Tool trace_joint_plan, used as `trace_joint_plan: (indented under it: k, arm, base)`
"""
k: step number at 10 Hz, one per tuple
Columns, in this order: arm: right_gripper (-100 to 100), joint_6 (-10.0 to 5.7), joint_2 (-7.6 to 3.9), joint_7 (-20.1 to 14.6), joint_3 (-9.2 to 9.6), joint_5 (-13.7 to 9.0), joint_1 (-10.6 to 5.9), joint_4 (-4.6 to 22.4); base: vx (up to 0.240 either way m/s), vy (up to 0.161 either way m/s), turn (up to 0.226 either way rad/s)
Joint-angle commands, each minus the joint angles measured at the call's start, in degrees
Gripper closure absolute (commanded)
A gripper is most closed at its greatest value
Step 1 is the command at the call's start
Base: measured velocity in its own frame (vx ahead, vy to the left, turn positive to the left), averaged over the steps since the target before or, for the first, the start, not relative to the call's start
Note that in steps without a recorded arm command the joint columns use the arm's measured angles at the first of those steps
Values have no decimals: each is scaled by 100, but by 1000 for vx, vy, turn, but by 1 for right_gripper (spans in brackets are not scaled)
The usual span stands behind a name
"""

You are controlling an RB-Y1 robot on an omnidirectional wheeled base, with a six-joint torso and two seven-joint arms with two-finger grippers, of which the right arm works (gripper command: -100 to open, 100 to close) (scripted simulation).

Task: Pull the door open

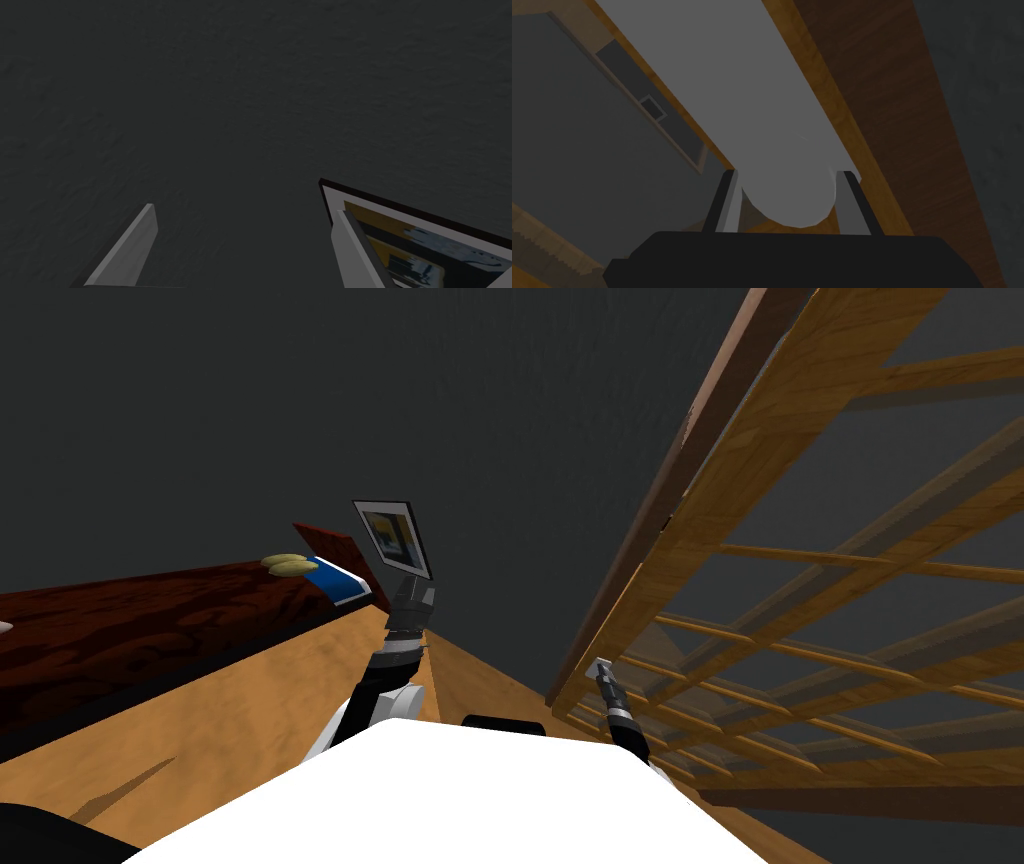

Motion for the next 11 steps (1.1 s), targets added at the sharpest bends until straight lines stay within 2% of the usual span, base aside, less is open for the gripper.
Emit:
trace_joint_plan:
  k: [1,4,5,7,10,11]
  arm:
    - [100,2,-4,-286,53,-95,0,4]
    - [100,10,-24,-720,150,-270,-6,4]
    - [100,10,-24,-759,150,-270,-6,4]
    - [100,19,-46,-1127,253,-457,-13,4]
    - [100,23,-56,-1463,304,-551,-16,4]
    - [100,27,-68,-1682,359,-649,-19,4]
  base:
    - [-26,-7,41]
    - [-38,-17,46]
    - [-34,-10,26]
    - [-42,-18,58]
    - [-34,-14,33]
    - [-35,-10,48]
